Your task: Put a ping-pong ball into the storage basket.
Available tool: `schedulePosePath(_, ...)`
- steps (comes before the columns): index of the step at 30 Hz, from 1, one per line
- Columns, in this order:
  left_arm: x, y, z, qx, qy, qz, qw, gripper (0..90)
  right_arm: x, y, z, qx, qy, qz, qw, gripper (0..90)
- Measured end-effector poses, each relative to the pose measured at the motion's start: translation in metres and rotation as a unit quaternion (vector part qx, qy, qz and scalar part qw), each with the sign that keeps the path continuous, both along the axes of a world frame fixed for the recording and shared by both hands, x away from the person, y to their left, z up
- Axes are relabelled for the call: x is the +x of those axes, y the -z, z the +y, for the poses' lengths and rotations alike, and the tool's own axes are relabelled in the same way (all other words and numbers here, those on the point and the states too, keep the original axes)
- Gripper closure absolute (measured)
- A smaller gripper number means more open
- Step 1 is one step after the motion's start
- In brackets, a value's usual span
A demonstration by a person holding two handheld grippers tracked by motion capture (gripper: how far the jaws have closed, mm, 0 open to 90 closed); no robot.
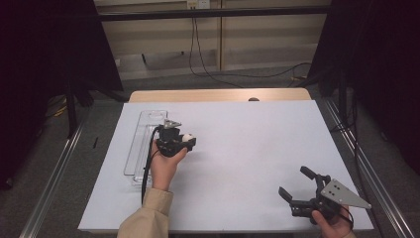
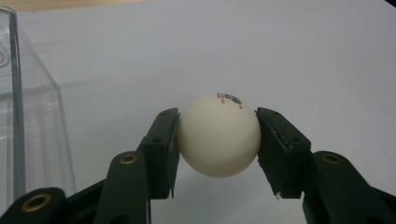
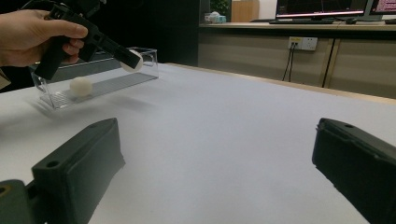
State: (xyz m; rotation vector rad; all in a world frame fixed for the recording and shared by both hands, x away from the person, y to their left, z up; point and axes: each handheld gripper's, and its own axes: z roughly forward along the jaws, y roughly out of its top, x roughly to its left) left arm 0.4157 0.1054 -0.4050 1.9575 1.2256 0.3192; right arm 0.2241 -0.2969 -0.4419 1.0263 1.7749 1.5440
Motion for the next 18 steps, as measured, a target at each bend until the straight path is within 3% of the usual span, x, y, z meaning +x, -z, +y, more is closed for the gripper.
schedulePosePath(18,-0.0014,-0.0033,0.007,0.002,-0.008,0.003,1.0,51.2,-0.0003,-0.0001,-0.0001,0.001,0.001,-0.001,1.0,0.9)
